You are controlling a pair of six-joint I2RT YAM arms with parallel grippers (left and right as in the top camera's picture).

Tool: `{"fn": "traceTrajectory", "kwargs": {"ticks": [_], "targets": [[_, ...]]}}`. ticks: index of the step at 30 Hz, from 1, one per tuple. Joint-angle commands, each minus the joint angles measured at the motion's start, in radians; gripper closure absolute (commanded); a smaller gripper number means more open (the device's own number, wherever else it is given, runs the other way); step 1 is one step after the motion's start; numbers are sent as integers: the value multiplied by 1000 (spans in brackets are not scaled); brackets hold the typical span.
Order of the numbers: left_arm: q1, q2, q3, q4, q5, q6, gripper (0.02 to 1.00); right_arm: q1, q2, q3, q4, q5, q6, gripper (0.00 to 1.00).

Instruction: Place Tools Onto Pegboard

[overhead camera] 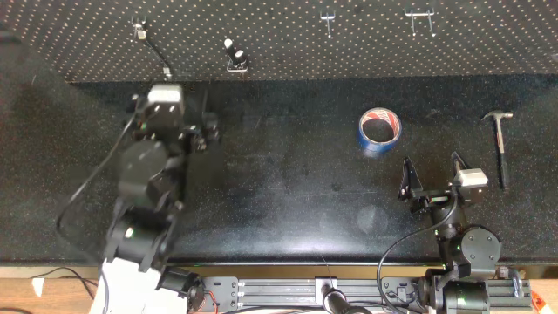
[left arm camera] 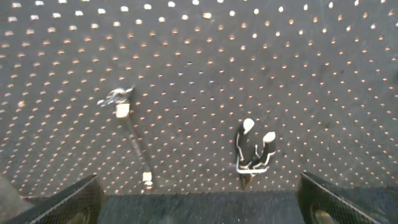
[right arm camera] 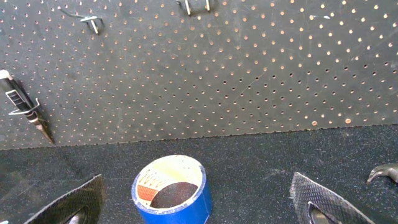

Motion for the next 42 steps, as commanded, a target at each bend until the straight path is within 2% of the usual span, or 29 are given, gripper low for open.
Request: {"fn": "traceTrajectory", "kwargs": {"ticks": [1, 6, 15, 24, 29, 35, 42], "targets": [[67, -243, -179, 6, 149, 5, 23, 4, -5, -4, -3, 9, 7, 27], [110, -462, -375, 13, 222, 5, 23, 4, -5, -4, -3, 9, 7, 29], [187, -632, -527, 24, 222, 5, 23, 4, -5, -4, -3, 9, 7, 29], [188, -717, -668, 219, 225, 6, 23, 4, -5, -4, -3, 9, 7, 29], [217, -748, -668, 181, 236, 6, 23, 4, -5, -4, -3, 9, 7, 29], [257, -815, -668, -21, 278, 6, 23, 4, -5, -4, -3, 9, 7, 29], [250, -814, -668, -32, 282, 35, 23, 4, -5, -4, -3, 9, 7, 29]]}}
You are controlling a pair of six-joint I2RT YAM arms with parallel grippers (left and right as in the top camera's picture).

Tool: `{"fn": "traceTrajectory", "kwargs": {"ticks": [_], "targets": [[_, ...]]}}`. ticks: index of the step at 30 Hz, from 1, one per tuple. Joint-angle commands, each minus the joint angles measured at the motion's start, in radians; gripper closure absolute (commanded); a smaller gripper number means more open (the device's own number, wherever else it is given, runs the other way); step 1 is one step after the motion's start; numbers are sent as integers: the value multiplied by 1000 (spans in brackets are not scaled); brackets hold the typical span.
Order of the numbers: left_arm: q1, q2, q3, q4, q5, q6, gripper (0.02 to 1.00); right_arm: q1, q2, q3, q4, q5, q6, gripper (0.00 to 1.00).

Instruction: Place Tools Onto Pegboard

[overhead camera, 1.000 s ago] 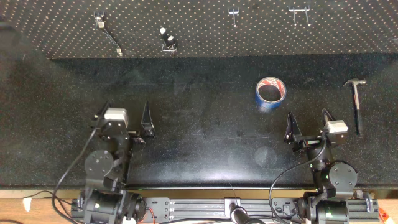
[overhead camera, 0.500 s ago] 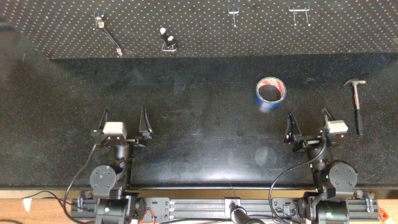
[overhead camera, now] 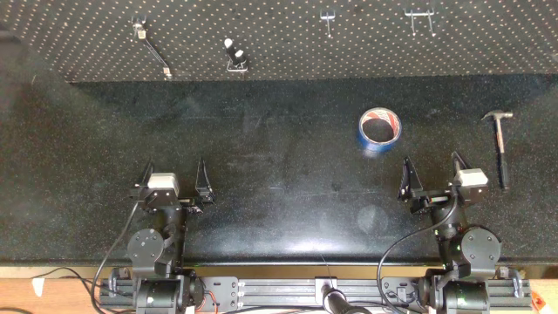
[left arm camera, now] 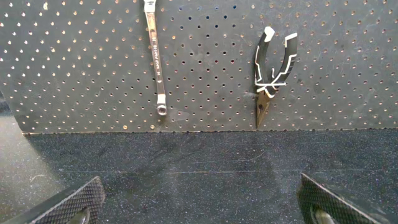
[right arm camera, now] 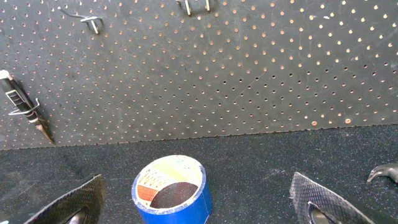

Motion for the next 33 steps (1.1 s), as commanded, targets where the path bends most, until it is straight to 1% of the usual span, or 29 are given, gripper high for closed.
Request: {"fn": "traceTrajectory", "kwargs": {"ticks": [1, 4, 7, 9, 14, 19, 33], "targets": [[-5, -14, -2, -10, 25, 23, 23, 5, -5, -4, -3, 9, 7, 29], [-12, -14, -2, -10, 25, 20, 23, 5, -5, -4, -3, 9, 7, 29], [-57, -14, -2, -9, 25, 20, 23, 5, -5, -4, -3, 9, 7, 29], [-63, -14, -2, -9, 25, 20, 23, 5, -5, -4, -3, 9, 7, 29], [-60, -14, -2, -9, 25, 20, 23, 5, -5, -4, -3, 9, 7, 29], [-10, -14, -2, -9, 25, 20, 25, 5, -5, -4, -3, 9, 7, 29], [-8, -14, -2, -9, 25, 20, 25, 5, -5, -4, -3, 9, 7, 29]]}}
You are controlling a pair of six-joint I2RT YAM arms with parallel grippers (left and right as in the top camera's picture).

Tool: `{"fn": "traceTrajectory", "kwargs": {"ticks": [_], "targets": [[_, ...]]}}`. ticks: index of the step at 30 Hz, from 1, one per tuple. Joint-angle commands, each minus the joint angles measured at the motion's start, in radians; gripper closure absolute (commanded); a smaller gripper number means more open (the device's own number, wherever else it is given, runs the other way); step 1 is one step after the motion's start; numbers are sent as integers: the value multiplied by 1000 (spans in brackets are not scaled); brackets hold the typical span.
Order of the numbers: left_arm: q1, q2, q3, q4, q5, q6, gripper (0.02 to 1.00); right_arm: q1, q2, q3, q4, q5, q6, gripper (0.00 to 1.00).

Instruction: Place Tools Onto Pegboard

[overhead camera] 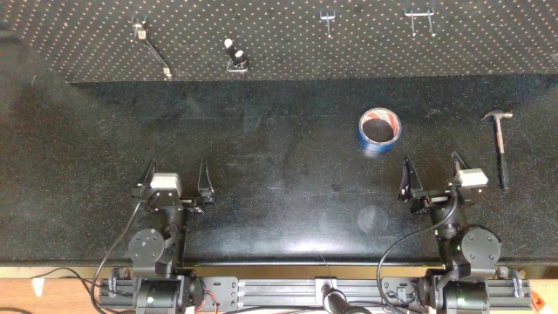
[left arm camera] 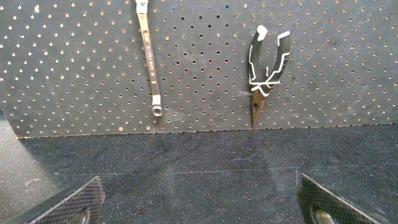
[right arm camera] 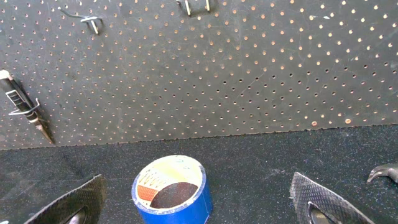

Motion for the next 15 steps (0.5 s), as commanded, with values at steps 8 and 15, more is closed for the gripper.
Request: {"fn": "traceTrajectory", "kwargs": {"ticks": [8, 15], "targets": [[5, -14, -2, -8, 19, 9, 23, 5, -5, -4, -3, 9, 7, 29], [5, -14, -2, -9, 19, 9, 23, 3, -5, -4, -3, 39, -24, 29]]}}
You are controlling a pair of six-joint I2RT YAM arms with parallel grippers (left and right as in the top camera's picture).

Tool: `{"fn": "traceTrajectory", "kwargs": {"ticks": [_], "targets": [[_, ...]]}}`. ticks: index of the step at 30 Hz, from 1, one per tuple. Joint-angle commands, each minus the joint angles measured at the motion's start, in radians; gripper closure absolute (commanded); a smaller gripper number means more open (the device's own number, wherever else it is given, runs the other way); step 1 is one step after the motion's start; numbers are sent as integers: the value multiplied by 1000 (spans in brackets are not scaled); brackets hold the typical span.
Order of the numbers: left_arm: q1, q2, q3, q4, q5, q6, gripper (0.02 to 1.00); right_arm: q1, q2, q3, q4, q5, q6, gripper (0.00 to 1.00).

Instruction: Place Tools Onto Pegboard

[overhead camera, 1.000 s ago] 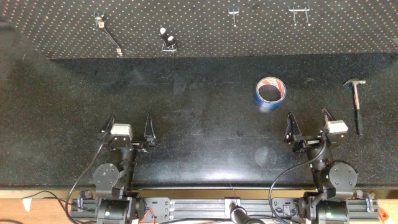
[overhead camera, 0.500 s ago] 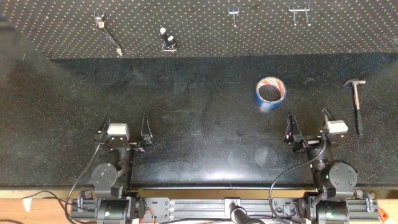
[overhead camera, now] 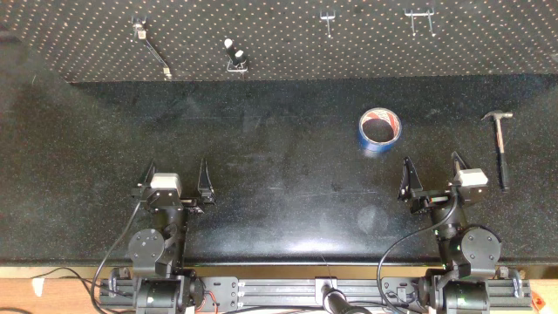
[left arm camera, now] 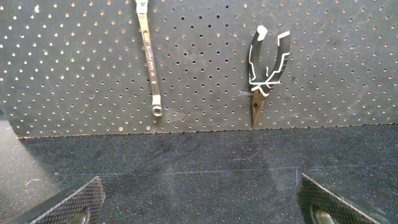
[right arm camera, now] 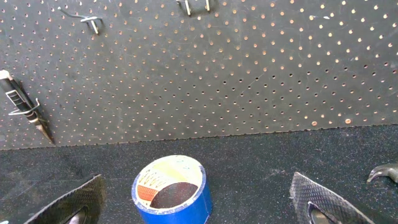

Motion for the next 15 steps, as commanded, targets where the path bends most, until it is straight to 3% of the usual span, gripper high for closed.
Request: {"fn": "traceTrajectory", "kwargs": {"ticks": [1, 15], "targets": [[5, -14, -2, -8, 19, 9, 23, 3, -5, -4, -3, 36, -35, 29], [5, -14, -2, -9, 19, 9, 20, 1, 112, 71, 66, 33, -51, 29]]}}
